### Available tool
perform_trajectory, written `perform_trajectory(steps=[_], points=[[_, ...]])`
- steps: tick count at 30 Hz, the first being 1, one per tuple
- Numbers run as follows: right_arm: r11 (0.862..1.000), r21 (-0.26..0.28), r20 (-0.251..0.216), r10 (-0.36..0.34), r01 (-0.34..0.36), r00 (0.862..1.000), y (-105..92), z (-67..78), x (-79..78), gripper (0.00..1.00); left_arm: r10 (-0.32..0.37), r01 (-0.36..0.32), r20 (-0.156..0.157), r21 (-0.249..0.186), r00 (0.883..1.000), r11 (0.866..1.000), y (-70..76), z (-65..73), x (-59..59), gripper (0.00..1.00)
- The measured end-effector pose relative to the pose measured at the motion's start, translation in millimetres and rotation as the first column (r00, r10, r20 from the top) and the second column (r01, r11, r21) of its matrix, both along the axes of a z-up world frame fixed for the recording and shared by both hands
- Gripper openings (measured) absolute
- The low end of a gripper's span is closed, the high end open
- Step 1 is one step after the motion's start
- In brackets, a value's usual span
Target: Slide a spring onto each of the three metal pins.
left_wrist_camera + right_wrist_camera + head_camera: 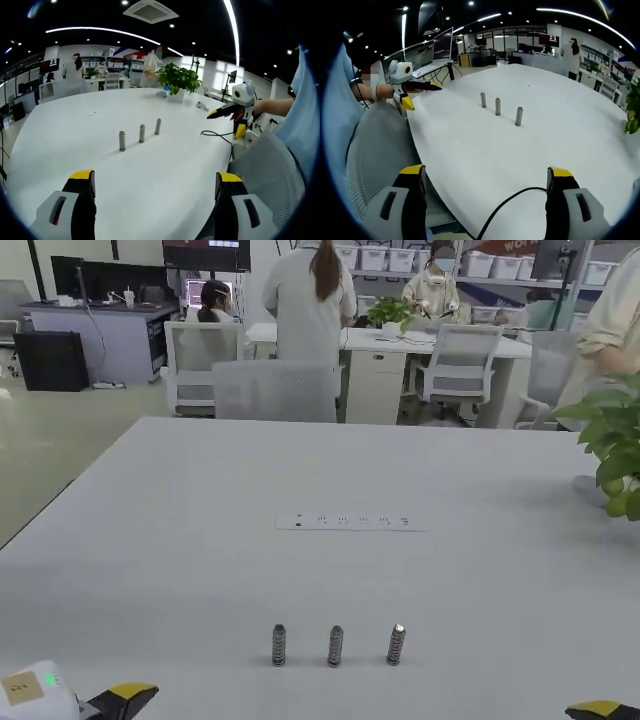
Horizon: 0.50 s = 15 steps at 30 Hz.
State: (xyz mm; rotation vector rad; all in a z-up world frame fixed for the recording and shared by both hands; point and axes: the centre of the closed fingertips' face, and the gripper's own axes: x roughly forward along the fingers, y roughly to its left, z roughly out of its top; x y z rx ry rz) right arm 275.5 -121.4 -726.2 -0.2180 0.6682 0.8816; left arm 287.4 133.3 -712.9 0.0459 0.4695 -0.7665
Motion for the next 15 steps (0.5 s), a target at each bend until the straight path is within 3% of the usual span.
perform_trajectory(steps=[15], points=[[1.0,0.021,-0.006,-0.001,0.001,1.0,11.4,-9.2,-3.5,0.99,0.034,-0.034,-0.007,-0.014,0.999,0.999,7.2,-5.2,0.4,0.98]])
